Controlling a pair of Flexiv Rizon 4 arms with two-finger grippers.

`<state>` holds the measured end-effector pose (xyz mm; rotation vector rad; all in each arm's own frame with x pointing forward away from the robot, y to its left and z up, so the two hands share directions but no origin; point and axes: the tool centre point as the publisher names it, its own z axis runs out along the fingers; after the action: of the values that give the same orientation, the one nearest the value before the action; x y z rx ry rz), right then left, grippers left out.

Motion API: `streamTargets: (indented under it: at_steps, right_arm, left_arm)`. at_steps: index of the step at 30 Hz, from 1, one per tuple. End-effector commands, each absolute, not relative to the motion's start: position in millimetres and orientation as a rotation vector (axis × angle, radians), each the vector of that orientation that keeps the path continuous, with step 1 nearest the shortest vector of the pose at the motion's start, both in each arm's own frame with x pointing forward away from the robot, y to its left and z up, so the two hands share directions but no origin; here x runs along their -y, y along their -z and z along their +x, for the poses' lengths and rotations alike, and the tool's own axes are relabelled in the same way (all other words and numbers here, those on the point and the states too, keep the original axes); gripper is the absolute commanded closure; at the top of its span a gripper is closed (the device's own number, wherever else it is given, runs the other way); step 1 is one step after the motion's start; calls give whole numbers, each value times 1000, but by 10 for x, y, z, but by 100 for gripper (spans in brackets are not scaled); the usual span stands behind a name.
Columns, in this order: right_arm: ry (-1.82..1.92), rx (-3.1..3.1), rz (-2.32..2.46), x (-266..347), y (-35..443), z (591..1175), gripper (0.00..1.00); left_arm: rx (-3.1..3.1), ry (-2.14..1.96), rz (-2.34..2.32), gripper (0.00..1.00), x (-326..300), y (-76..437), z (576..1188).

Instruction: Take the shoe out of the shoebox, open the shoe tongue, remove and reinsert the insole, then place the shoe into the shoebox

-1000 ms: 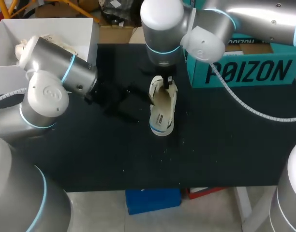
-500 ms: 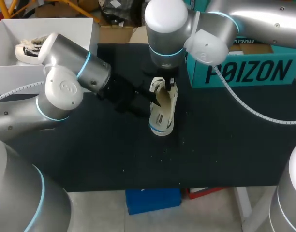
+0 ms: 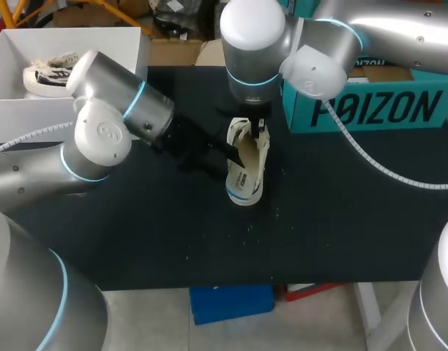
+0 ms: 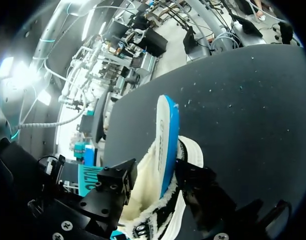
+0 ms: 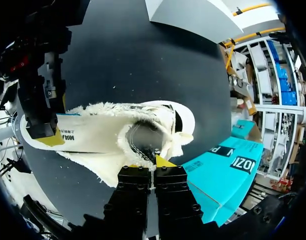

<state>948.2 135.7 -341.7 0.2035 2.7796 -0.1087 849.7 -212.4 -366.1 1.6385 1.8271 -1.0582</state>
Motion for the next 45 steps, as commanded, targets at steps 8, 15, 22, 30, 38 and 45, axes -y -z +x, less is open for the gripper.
streamTargets:
  at_steps: [8, 15, 22, 30, 38, 45]
  right_arm:
    - [108, -2783, 207, -1366, 3434, 9472, 100]
    - [110, -2786, 199, -1360, 3403, 9480, 100]
    - [120, -2800, 191, -1362, 3342, 9433, 100]
    - [134, -2850, 166, -1346, 3297, 9376, 100]
    - [140, -2876, 129, -1373, 3266, 9358, 100]
    - [147, -2908, 81, -1429, 3171, 9370, 100]
  left_arm:
    - [-1833, 1075, 1670, 100, 2181, 3728, 8467]
    - [-1838, 1077, 1670, 100, 2164, 3716, 8446]
    - [-1844, 1082, 1655, 100, 2172, 3731, 8424]
    - [-1846, 1095, 1637, 100, 2166, 3750, 8399]
    - [-1865, 1109, 1612, 100, 2122, 3812, 8377]
    - [-1880, 1112, 1599, 100, 2077, 3828, 8379]
